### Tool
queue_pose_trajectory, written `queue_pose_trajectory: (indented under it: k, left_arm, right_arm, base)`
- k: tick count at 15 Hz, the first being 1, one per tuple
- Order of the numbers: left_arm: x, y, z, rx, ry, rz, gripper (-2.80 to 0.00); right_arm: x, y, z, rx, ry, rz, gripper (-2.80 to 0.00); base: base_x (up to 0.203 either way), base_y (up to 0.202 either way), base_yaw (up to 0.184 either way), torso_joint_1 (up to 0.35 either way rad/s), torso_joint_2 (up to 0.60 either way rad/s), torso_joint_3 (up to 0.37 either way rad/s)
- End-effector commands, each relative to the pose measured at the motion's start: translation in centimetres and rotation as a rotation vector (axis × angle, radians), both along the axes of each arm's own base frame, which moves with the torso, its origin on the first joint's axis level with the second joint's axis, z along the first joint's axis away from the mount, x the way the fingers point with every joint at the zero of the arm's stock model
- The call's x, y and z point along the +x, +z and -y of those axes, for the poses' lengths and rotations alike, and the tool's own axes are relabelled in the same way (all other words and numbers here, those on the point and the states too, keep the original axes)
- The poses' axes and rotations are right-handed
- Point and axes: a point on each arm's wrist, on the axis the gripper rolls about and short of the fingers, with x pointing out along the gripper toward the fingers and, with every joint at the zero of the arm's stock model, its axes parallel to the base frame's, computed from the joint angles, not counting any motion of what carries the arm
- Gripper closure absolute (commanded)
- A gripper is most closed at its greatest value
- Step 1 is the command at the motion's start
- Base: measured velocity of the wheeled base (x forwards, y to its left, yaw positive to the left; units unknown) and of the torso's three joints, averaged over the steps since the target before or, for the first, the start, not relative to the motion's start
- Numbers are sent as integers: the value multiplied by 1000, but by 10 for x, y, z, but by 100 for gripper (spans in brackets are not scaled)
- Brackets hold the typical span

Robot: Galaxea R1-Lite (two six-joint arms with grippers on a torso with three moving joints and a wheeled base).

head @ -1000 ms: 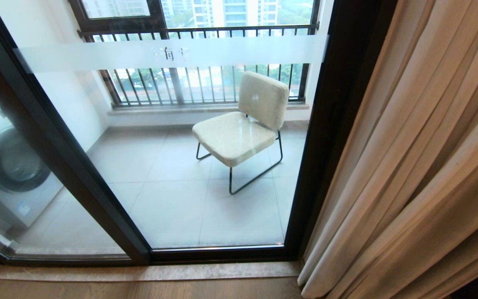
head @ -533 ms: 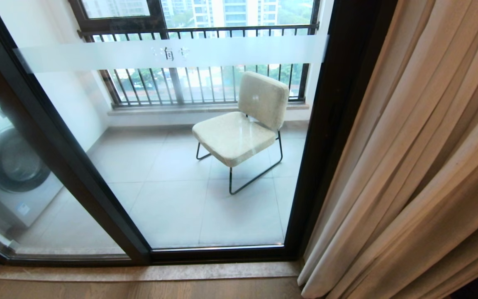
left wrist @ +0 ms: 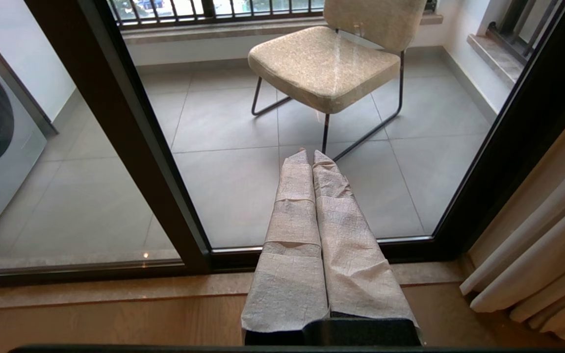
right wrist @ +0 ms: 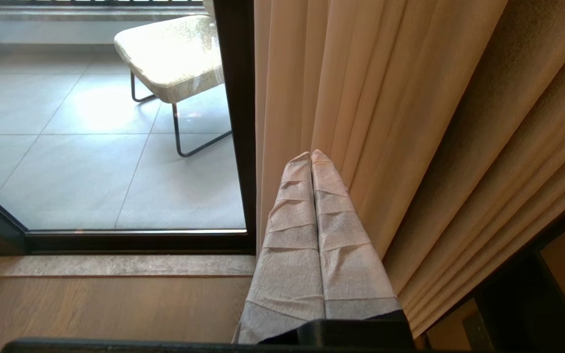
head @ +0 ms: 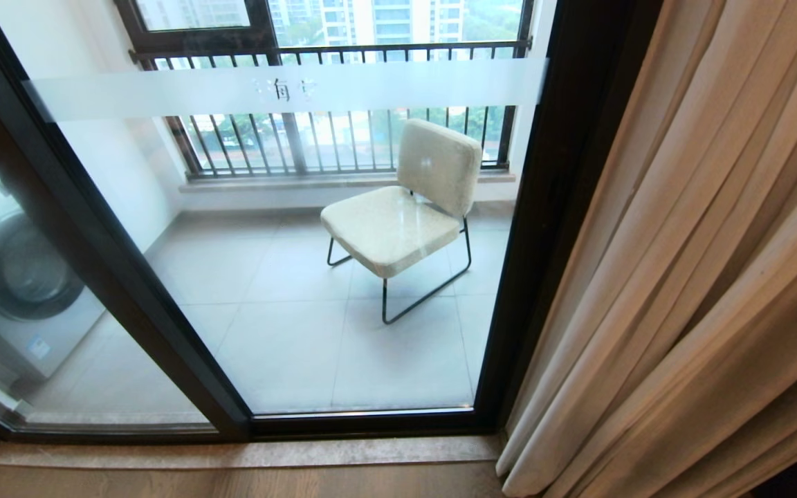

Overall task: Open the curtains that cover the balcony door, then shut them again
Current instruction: Close the inner curtains on both sides

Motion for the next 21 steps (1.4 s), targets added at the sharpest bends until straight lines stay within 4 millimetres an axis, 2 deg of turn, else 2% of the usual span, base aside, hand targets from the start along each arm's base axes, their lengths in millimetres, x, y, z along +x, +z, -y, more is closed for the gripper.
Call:
queue_pose_trajectory:
  k: [1, 5, 10, 12, 17, 21]
  left_arm:
    - [0, 0, 0, 0, 0, 0, 0]
    - [0, 0, 0, 0, 0, 0, 0]
    - [0, 0, 0, 0, 0, 0, 0]
    - [0, 0, 0, 0, 0, 0, 0]
    - [0, 0, 0, 0, 0, 0, 0]
    - [0, 0, 0, 0, 0, 0, 0]
  right_arm:
    - [0, 0, 0, -6, -2, -2, 0]
    - [1, 10, 0, -4, -1, -4, 0]
    - [2, 32, 0, 4, -3, 3, 0]
    - [8, 45, 0, 4, -5, -6, 0]
    - [43, 91, 0, 5, -26, 46, 0]
    - [70, 141, 2, 8, -37, 134, 0]
  base:
    - [0, 0, 0, 0, 0, 0]
    - [0, 0, 0, 0, 0, 0]
    - [0, 0, 0, 0, 0, 0]
    - [0, 0, 0, 0, 0, 0]
    - [0, 0, 0, 0, 0, 0]
    - [0, 0, 0, 0, 0, 0]
